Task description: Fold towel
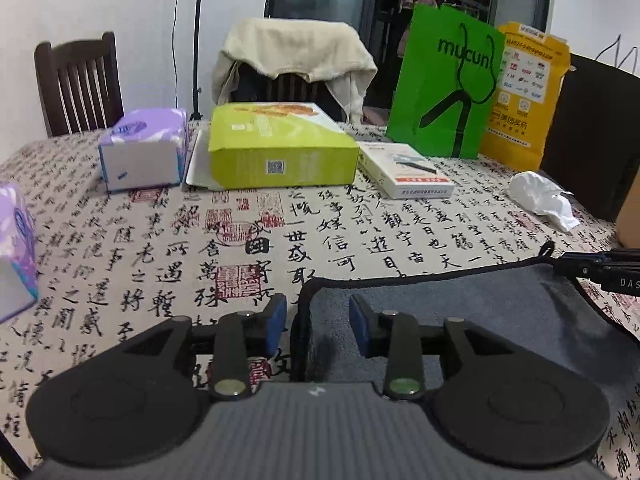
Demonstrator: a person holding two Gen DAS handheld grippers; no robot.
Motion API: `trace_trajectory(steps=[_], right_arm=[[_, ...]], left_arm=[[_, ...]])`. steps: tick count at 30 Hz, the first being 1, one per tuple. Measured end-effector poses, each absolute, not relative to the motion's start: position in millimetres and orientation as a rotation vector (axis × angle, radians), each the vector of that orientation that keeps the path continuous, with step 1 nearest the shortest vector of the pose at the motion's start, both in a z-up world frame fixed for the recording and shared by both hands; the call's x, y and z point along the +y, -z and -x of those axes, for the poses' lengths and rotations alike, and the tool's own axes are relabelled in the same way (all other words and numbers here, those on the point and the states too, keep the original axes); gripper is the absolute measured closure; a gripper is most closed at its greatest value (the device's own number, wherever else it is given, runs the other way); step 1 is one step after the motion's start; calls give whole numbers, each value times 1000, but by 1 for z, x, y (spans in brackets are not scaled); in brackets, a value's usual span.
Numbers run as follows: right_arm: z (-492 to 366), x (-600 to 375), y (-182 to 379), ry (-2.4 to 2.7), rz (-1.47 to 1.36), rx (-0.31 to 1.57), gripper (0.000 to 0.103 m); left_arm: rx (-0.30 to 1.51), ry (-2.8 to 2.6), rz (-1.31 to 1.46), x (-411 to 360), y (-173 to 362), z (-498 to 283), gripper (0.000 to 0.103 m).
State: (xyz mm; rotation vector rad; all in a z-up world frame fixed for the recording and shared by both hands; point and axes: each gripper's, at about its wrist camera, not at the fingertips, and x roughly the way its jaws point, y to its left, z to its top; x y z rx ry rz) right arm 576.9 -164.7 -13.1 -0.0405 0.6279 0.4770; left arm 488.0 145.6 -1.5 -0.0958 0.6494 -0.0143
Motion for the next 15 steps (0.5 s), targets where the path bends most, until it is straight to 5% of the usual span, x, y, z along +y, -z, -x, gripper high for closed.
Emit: trace_trajectory(steps=[15], right_arm=[[-514,-175,-23,-507,89,539,70]], left_arm=[[575,5,60,124,-23,-420,51]])
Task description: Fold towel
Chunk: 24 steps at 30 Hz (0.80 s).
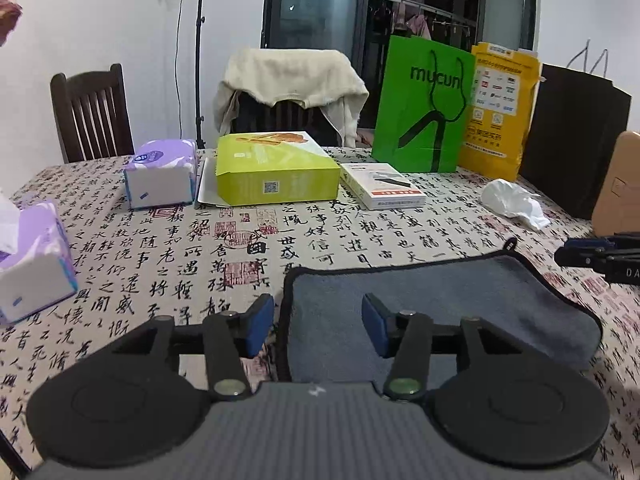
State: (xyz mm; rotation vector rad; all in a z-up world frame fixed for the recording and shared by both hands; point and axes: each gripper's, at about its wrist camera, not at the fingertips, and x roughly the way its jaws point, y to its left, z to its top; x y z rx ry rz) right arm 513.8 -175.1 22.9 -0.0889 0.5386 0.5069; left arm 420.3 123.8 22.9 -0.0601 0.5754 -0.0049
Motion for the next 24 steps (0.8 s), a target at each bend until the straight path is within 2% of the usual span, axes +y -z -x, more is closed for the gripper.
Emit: trace_trajectory(steps=[6,15,24], right_arm=[[-479,-172,-31,-552,112,495,63],[-428,-178,-40,-588,115,448,62],[-381,-191,-42,-590,94,422,61]], left_arm=[[545,10,56,114,-27,-387,47],[471,29,11,94,-32,-328,38],[435,43,7,72,-33,-276,34]])
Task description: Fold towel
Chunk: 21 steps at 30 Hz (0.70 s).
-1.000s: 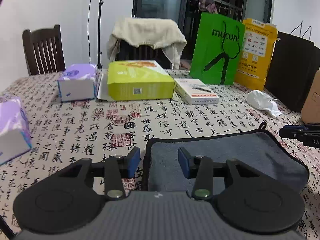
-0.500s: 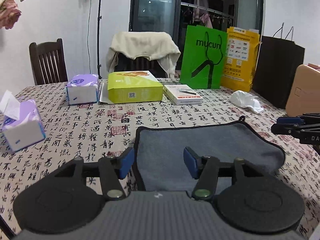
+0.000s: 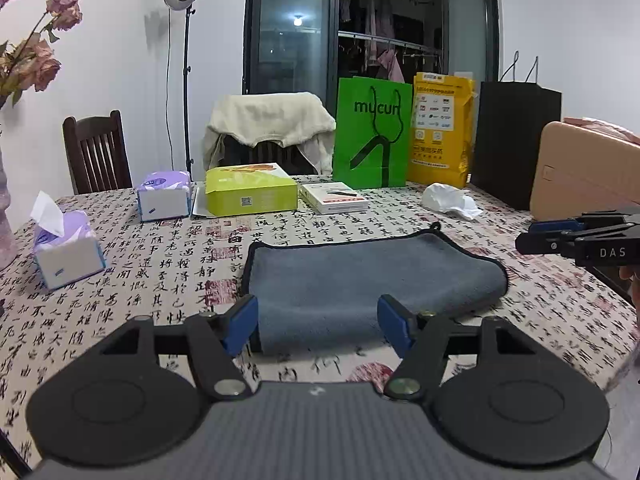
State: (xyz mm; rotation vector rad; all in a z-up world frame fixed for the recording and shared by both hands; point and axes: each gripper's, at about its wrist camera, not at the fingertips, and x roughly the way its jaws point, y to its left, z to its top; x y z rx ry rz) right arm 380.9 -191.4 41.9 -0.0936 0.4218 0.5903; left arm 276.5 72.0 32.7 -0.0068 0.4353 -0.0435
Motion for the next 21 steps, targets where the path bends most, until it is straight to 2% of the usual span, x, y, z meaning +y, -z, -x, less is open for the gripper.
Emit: trace_trajectory(steps=[3,4,7,9,11,13,15,21], right_arm=[[-365,-194,-41,-592,95,417,59],[-359,-195,-41,-593,97,414,56],[-339,-197,-39,-597,108,392,50],[-327,-199,-39,-599,112,383,47],[-317,-201,-39,-595,109,373,40],[-306,-203,-39,-595,109,359,27],[-296,-205,-39,-604,107,346,23],[-274,-211,-36,-615,105,335,19]], left_arm=[[425,41,6,67,-32,-262,32],[423,41,7,66,-32,-257,32],[410,28,3,61,-33,-242,26],[396,18,-4,58,-34,-233,19],[378,13,-8,55,-35,-223,15],[366,18,-13,52,-35,-213,12],[356,19,-18,48,-34,-205,6],[331,15,-15,41,-30,-185,3]])
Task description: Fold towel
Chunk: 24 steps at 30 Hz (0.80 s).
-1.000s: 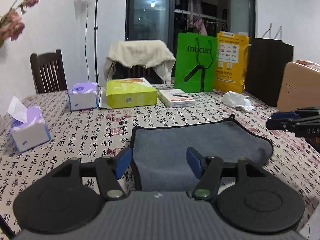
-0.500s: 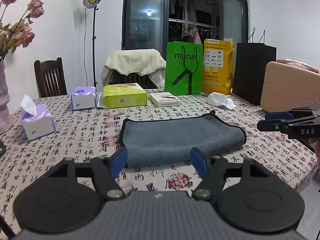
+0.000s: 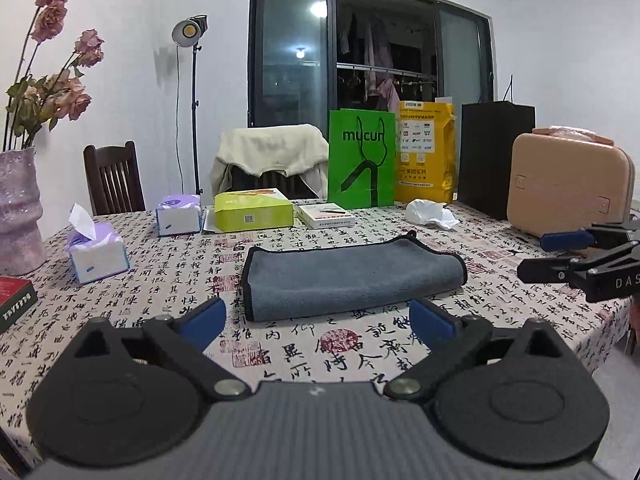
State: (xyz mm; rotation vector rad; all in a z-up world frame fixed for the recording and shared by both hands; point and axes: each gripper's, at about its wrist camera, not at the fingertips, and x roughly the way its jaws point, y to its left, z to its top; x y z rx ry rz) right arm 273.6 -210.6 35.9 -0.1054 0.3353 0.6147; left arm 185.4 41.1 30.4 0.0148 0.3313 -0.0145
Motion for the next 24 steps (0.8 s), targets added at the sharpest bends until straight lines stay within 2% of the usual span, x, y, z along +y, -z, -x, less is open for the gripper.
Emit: trace_trajectory(steps=[24], right_arm=[[-186,-232,-20,-611,77,309,15]], left_arm=[[304,-9,2,21,-11,-113,1]])
